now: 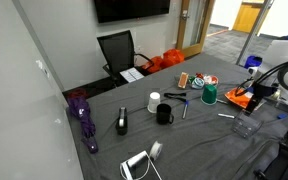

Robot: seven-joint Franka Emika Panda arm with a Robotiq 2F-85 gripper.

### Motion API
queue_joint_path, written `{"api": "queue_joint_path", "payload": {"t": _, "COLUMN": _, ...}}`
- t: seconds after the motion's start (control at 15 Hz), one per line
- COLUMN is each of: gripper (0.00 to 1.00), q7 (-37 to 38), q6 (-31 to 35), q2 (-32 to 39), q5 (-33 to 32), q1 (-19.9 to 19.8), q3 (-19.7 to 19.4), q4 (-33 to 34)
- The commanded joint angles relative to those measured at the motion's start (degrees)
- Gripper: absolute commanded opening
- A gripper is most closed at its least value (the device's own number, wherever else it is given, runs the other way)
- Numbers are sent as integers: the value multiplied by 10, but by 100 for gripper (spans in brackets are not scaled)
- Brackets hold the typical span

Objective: Move the clear container on the left to the right.

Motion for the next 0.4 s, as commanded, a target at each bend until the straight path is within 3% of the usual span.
{"api": "queue_joint_path", "payload": {"t": 0.0, "gripper": 100, "q7": 33, "q6": -66, "q2": -72, "q5": -14, "q1": 1, "q3": 18, "q4": -5}}
{"api": "queue_joint_path", "payload": {"t": 0.33, "gripper": 100, "q7": 53, "q6": -135, "q2": -133, "q5": -5, "q1": 17, "q3": 38, "q4": -7}}
